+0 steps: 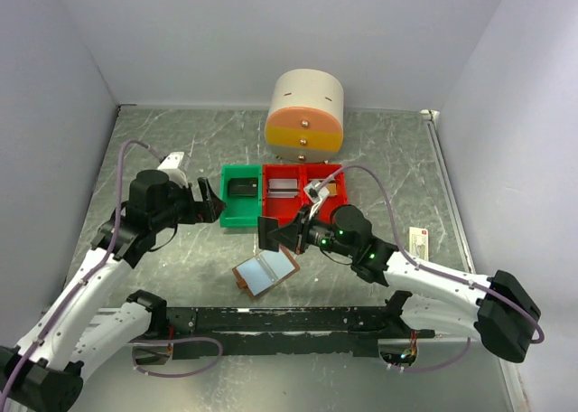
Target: Take the credit cards out of the card holder
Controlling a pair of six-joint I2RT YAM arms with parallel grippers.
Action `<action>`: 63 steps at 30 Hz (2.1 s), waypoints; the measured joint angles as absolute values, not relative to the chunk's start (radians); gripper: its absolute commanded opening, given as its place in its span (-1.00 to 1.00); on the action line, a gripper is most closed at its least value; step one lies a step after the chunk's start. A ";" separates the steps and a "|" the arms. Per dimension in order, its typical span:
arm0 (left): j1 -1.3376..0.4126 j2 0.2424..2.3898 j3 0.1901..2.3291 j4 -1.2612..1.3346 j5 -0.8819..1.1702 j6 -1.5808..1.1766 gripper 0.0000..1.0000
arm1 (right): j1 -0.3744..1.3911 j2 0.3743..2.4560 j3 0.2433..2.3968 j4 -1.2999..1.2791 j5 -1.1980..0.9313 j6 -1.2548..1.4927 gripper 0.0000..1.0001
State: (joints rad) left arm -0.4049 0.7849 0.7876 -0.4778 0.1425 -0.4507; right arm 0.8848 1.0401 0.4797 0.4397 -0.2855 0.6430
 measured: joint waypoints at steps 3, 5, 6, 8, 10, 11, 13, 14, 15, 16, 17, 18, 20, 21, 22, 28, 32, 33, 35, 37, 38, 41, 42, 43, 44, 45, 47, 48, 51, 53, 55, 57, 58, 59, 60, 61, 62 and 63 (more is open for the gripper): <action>-0.368 0.836 0.795 -0.522 0.046 -0.427 0.99 | 0.943 1.034 0.498 0.382 -0.188 0.594 -1.00; -0.315 0.854 0.795 -0.537 0.010 -0.421 0.99 | 0.988 1.036 0.522 0.334 -0.114 0.558 -1.00; -0.272 0.859 0.795 -0.541 -0.003 -0.419 0.99 | 1.011 1.038 0.535 0.315 -0.077 0.540 -1.00; -0.206 0.860 0.795 -0.551 -0.037 -0.419 1.00 | 1.052 1.044 0.559 0.287 -0.006 0.508 -1.00; -0.173 0.857 0.795 -0.564 -0.086 -0.421 0.99 | 1.085 1.051 0.572 0.275 0.061 0.479 -1.00; -0.168 0.851 0.795 -0.573 -0.109 -0.423 1.00 | 1.099 1.055 0.575 0.271 0.093 0.466 -1.00; -0.166 0.830 0.795 -0.580 -0.143 -0.426 1.00 | 1.121 1.067 0.576 0.266 0.156 0.440 -1.00; -0.166 0.816 0.795 -0.581 -0.153 -0.427 1.00 | 1.126 1.075 0.576 0.266 0.182 0.429 -1.00; -0.166 0.797 0.795 -0.582 -0.162 -0.430 0.99 | 1.129 1.082 0.576 0.267 0.201 0.421 -1.00; -0.165 0.780 0.795 -0.581 -0.169 -0.434 1.00 | 1.131 1.092 0.576 0.272 0.224 0.411 -1.00; -0.165 0.761 0.795 -0.581 -0.175 -0.438 1.00 | 1.131 1.103 0.576 0.281 0.244 0.402 -1.00; -0.165 0.747 0.795 -0.581 -0.179 -0.440 0.99 | 1.132 1.115 0.576 0.289 0.261 0.393 -1.00; -0.165 0.726 0.795 -0.582 -0.190 -0.447 1.00 | 1.132 1.147 0.577 0.305 0.293 0.371 -1.00; -0.165 0.719 0.795 -0.582 -0.198 -0.450 1.00 | 1.132 1.166 0.584 0.306 0.307 0.358 -1.00; -0.165 0.716 0.795 -0.582 -0.202 -0.453 0.99 | 1.132 1.185 0.594 0.305 0.316 0.348 -1.00; -0.165 0.710 0.795 -0.601 -0.229 -0.469 0.99 | 1.132 1.317 0.744 0.260 0.349 0.274 -1.00; -0.165 0.704 0.795 -0.612 -0.249 -0.477 0.99 | 1.132 1.387 0.864 0.216 0.374 0.233 -1.00; -0.165 0.701 0.795 -0.617 -0.253 -0.480 1.00 | 1.132 1.401 0.884 0.211 0.378 0.222 -1.00; -0.165 0.693 0.795 -0.623 -0.263 -0.483 1.00 | 1.126 1.431 0.920 0.199 0.381 0.198 -1.00; -0.165 0.681 0.795 -0.627 -0.271 -0.487 1.00 | 1.117 1.465 0.956 0.179 0.374 0.174 -1.00; -0.165 0.675 0.795 -0.627 -0.274 -0.489 1.00 | 1.112 1.481 0.973 0.167 0.369 0.165 -1.00; -0.165 0.657 0.795 -0.630 -0.289 -0.498 0.99 | 1.087 1.554 1.066 0.112 0.348 0.130 -1.00; -0.165 0.654 0.795 -0.631 -0.292 -0.500 1.00 | 1.082 1.572 1.089 0.100 0.344 0.121 -1.00; -0.165 0.653 0.795 -0.632 -0.293 -0.502 1.00 | 1.076 1.592 1.117 0.084 0.339 0.110 -1.00; -0.165 0.652 0.795 -0.633 -0.295 -0.505 1.00 | 1.071 1.612 1.143 0.070 0.332 0.099 -1.00; -0.165 0.652 0.795 -0.634 -0.295 -0.506 1.00 | 1.067 1.632 1.168 0.054 0.328 0.087 -1.00; -0.165 0.652 0.795 -0.634 -0.295 -0.506 0.99 | 1.061 1.666 1.210 0.031 0.326 0.067 -1.00; -0.165 0.652 0.795 -0.634 -0.295 -0.506 1.00 | 1.060 1.686 1.232 0.018 0.326 0.056 -1.00; -0.165 0.652 0.795 -0.635 -0.295 -0.506 1.00 | 1.055 1.754 1.300 -0.018 0.342 0.019 -1.00; -0.165 0.648 0.795 -0.635 -0.295 -0.506 0.99 | 1.051 1.811 1.352 -0.042 0.361 -0.012 -1.00; -0.165 0.643 0.795 -0.635 -0.295 -0.506 1.00 | 1.044 1.861 1.396 -0.066 0.376 -0.043 -1.00; -0.165 0.639 0.795 -0.635 -0.296 -0.506 1.00 | 1.034 1.917 1.449 -0.093 0.397 -0.082 -1.00; -0.165 0.638 0.795 -0.635 -0.296 -0.506 1.00 | 1.027 1.956 1.486 -0.104 0.415 -0.113 -1.00; -0.165 0.637 0.795 -0.635 -0.296 -0.506 1.00 | 1.022 1.964 1.491 -0.105 0.417 -0.118 -1.00; -0.165 0.636 0.795 -0.635 -0.296 -0.506 0.99 | 1.015 1.989 1.515 -0.118 0.427 -0.145 -1.00; -0.165 0.636 0.795 -0.635 -0.296 -0.506 1.00 | 1.010 2.011 1.533 -0.125 0.434 -0.168 -1.00; -0.165 0.636 0.795 -0.635 -0.296 -0.506 1.00 | 1.004 2.030 1.550 -0.128 0.439 -0.191 -1.00; -0.165 0.635 0.795 -0.635 -0.296 -0.506 1.00 | 0.999 2.049 1.563 -0.129 0.442 -0.212 -1.00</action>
State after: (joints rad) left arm -0.1650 0.6346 0.7948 -0.6350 -0.2958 -0.5060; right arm 0.9989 2.0491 1.5635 -0.1291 0.4419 -0.2123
